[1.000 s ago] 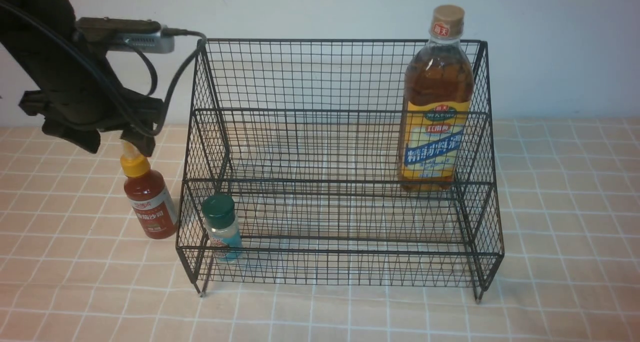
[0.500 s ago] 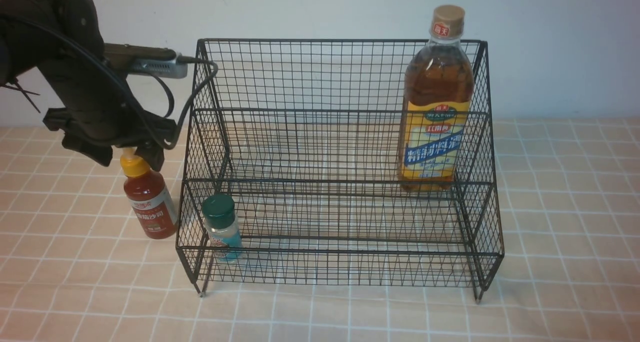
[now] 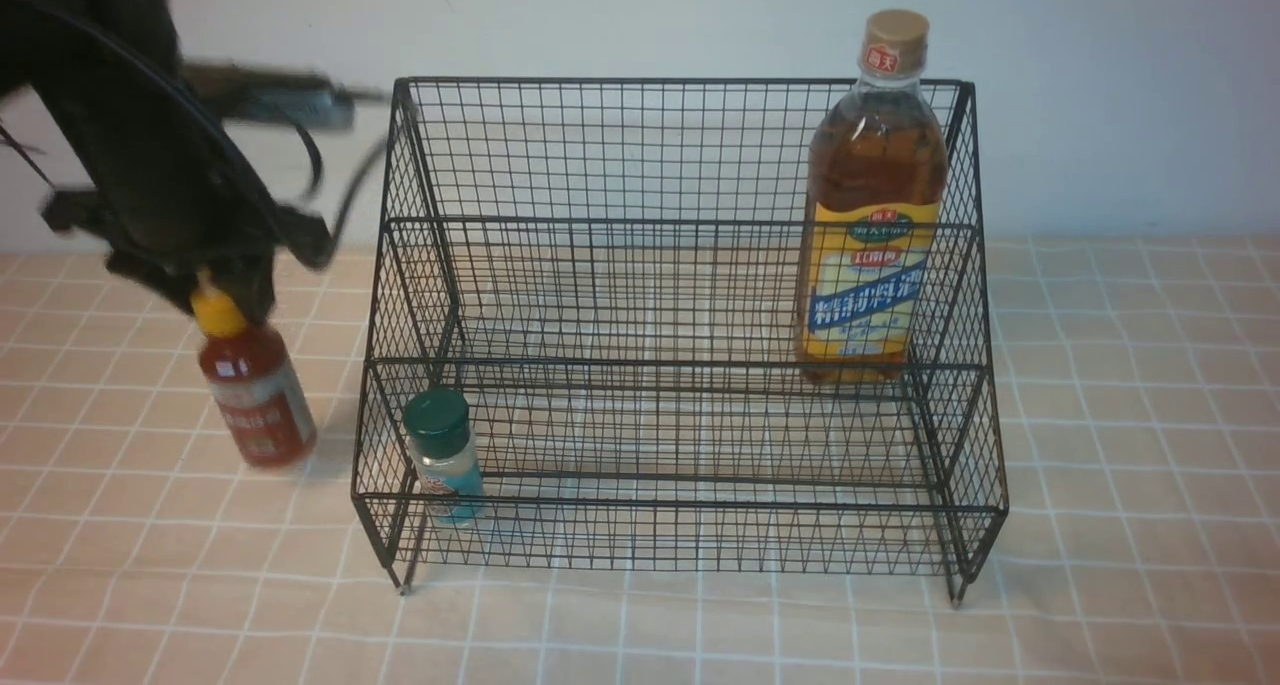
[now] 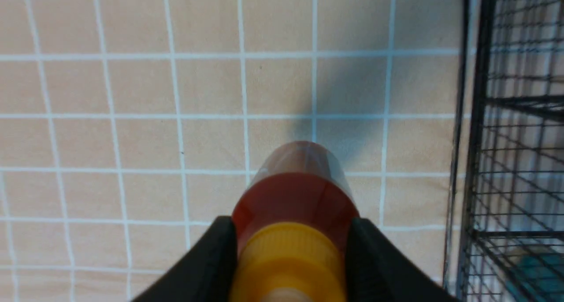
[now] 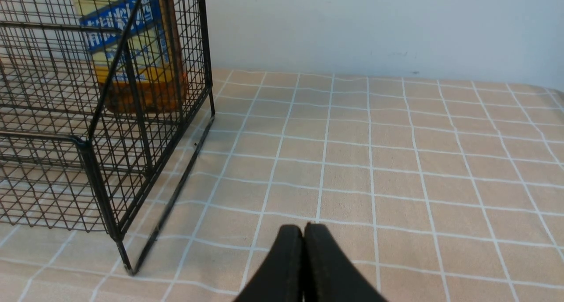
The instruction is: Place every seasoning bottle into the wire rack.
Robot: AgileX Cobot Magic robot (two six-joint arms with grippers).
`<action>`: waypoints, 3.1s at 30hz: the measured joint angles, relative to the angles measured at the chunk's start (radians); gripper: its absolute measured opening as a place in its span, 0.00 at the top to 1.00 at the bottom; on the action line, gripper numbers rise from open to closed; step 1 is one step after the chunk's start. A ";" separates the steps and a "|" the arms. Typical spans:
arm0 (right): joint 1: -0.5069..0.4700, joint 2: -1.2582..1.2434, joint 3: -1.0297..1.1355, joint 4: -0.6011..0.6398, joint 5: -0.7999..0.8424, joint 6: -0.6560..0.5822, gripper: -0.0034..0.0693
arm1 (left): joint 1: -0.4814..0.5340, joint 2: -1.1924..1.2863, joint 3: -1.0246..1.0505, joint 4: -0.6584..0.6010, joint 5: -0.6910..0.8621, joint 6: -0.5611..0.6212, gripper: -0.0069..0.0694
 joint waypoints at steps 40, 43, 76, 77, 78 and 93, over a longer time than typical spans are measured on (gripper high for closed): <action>0.000 0.000 0.000 0.000 0.000 0.000 0.97 | -0.388 -0.043 -0.175 0.084 0.043 -0.128 0.54; 0.000 0.000 0.000 0.000 0.000 0.000 0.97 | -0.388 -0.029 -0.172 0.107 0.042 -0.150 0.54; 0.000 0.000 0.000 0.000 0.000 0.004 0.97 | -0.388 0.172 -0.173 0.077 0.013 -0.185 0.34; 0.000 0.000 0.000 0.000 0.000 0.004 0.97 | -0.388 0.170 -0.173 0.076 0.013 -0.185 0.34; 0.000 0.000 0.000 0.000 0.000 0.004 0.97 | -0.388 0.159 -0.173 0.073 0.013 -0.185 0.32; 0.000 0.000 0.000 0.000 0.000 0.005 0.97 | -0.388 -0.336 -0.173 0.073 0.017 -0.181 0.89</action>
